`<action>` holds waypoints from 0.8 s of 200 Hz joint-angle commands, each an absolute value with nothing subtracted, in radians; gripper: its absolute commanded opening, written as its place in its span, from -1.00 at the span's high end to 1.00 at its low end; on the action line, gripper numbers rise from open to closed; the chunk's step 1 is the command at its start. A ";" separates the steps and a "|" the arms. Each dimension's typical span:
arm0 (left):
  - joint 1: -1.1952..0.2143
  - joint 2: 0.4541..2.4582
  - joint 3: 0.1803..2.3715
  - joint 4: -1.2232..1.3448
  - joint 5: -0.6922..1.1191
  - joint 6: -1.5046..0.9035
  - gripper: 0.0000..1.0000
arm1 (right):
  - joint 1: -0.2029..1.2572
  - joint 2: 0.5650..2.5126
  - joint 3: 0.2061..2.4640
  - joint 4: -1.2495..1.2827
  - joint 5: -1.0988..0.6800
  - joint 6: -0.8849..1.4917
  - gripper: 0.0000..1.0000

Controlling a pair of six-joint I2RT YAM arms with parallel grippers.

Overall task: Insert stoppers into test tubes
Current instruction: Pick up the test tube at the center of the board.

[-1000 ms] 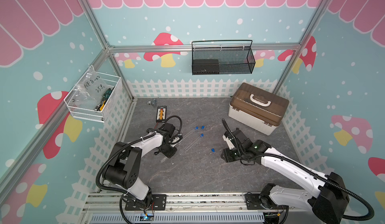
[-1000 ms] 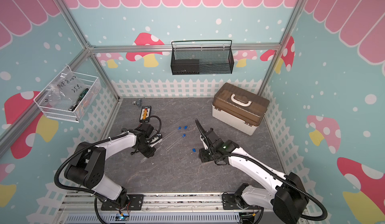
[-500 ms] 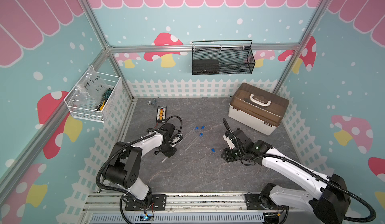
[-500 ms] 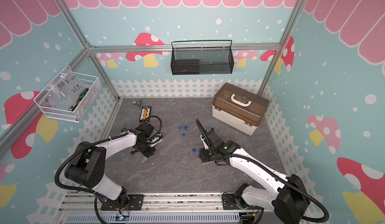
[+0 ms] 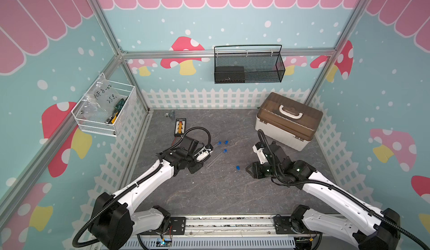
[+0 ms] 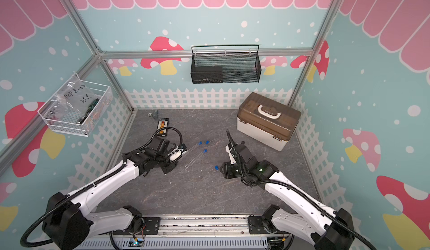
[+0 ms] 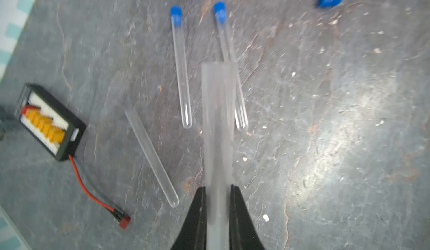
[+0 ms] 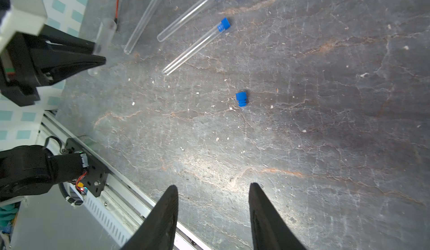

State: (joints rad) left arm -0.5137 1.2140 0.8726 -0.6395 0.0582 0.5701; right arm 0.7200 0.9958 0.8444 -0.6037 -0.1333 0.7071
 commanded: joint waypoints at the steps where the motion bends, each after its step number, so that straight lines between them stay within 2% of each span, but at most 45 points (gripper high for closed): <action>1: -0.546 1.171 0.833 -0.530 0.172 0.704 0.77 | 0.717 0.966 0.858 -0.564 -0.164 0.765 0.03; 51: -0.577 1.116 0.703 -0.249 0.363 0.830 0.83 | 0.717 0.962 0.881 -0.526 -0.201 0.817 0.02; 122: -0.608 1.185 0.728 -0.218 0.415 0.844 0.86 | 0.719 1.132 0.976 -0.399 -0.370 0.851 -0.04; 160: -0.620 1.207 0.744 -0.217 0.418 0.830 0.86 | 0.721 1.210 1.028 -0.430 -0.368 0.837 0.01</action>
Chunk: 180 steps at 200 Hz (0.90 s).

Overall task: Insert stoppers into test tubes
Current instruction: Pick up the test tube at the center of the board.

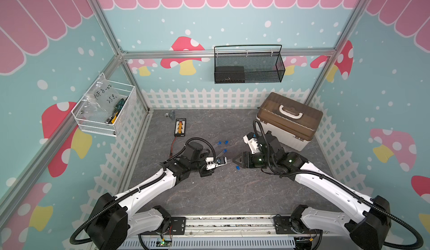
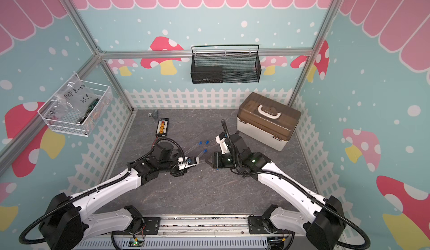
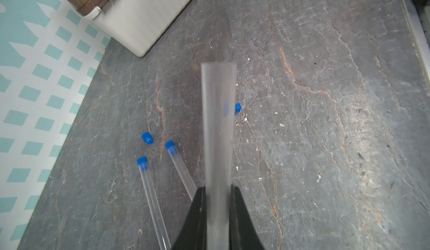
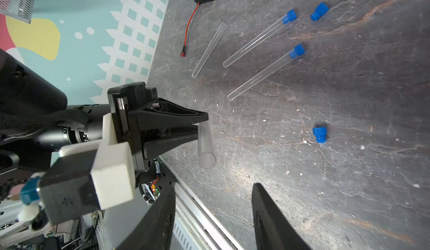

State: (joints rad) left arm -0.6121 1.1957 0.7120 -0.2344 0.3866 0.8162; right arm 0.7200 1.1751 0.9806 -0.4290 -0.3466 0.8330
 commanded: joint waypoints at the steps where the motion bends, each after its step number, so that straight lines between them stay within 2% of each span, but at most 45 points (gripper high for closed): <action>1: -0.621 1.208 0.744 -0.217 0.417 0.830 0.86 | 0.721 1.213 1.029 -0.432 -0.368 0.837 0.01; 98: -0.620 1.203 0.735 -0.201 0.410 0.834 0.86 | 0.753 1.382 1.104 -0.476 -0.355 0.821 0.18; 180: -0.621 1.187 0.719 -0.186 0.403 0.838 0.86 | 0.765 1.419 1.106 -0.442 -0.379 0.836 0.38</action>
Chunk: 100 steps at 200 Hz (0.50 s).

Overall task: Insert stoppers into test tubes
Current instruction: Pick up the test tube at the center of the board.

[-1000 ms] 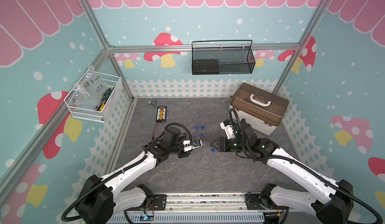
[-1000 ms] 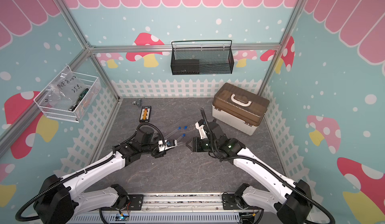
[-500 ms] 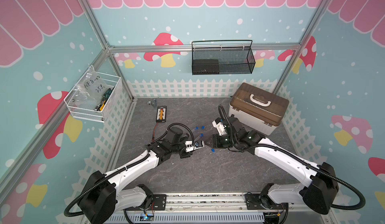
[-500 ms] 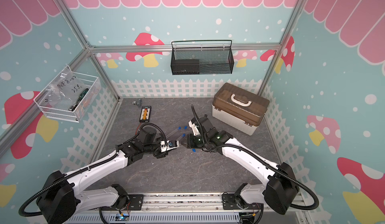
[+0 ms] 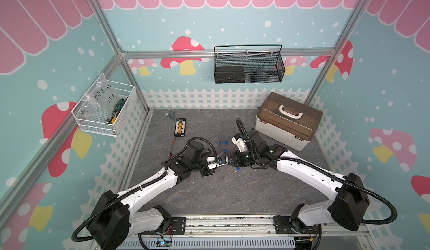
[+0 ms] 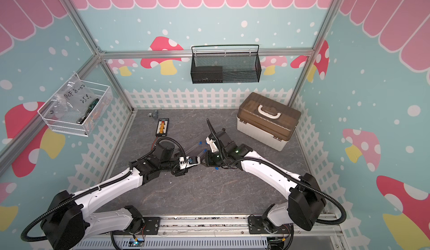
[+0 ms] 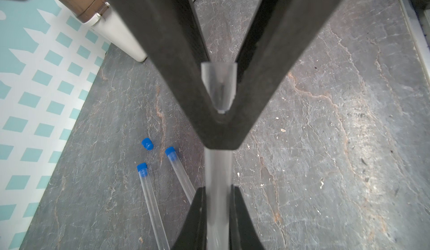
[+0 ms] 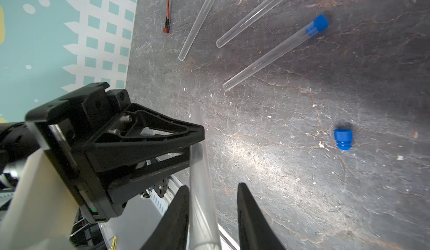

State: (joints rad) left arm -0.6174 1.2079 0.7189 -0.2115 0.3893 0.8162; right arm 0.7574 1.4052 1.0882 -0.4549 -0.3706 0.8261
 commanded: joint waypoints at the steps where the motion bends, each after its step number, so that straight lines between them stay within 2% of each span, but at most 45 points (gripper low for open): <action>1: -0.620 1.188 0.719 -0.186 0.403 0.839 0.86 | 0.765 1.419 1.106 -0.442 -0.379 0.837 0.38; 100: -0.620 1.186 0.713 -0.182 0.403 0.841 0.86 | 0.770 1.420 1.103 -0.420 -0.389 0.844 0.50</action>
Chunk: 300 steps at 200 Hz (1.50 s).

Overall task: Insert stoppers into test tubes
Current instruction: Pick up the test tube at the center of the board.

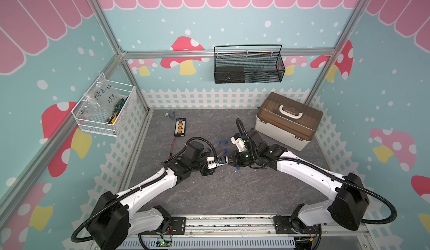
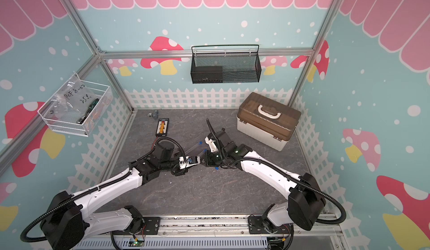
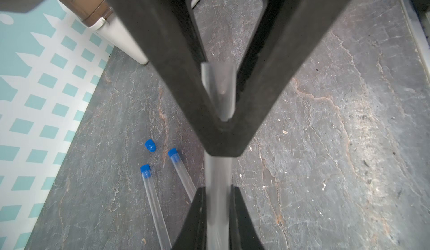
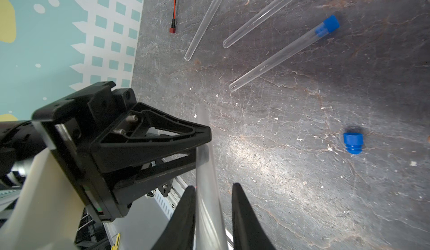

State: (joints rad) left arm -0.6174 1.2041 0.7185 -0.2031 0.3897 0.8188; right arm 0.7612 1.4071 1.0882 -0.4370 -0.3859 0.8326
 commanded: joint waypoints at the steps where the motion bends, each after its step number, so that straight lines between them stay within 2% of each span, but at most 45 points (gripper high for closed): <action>1: -0.621 1.185 0.712 -0.181 0.403 0.841 0.86 | 0.770 1.420 1.102 -0.420 -0.389 0.844 0.50; 187: -0.621 1.180 0.710 -0.179 0.399 0.838 0.86 | 0.771 1.419 1.095 -0.403 -0.406 0.856 0.80; 197: -0.621 1.180 0.710 -0.179 0.395 0.838 0.81 | 0.769 1.418 1.096 -0.402 -0.408 0.856 0.81; 231: -0.620 1.175 0.700 -0.163 0.378 0.839 0.46 | 0.769 1.407 1.098 -0.397 -0.422 0.864 0.83; 300: -0.620 1.171 0.690 -0.153 0.377 0.840 0.43 | 0.770 1.372 1.073 -0.334 -0.493 0.908 0.83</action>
State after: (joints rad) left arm -0.6174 1.1870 0.7044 -0.1696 0.3782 0.8196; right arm 0.7616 1.4036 1.0882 -0.3904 -0.4484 0.8707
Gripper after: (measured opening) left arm 0.284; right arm 0.118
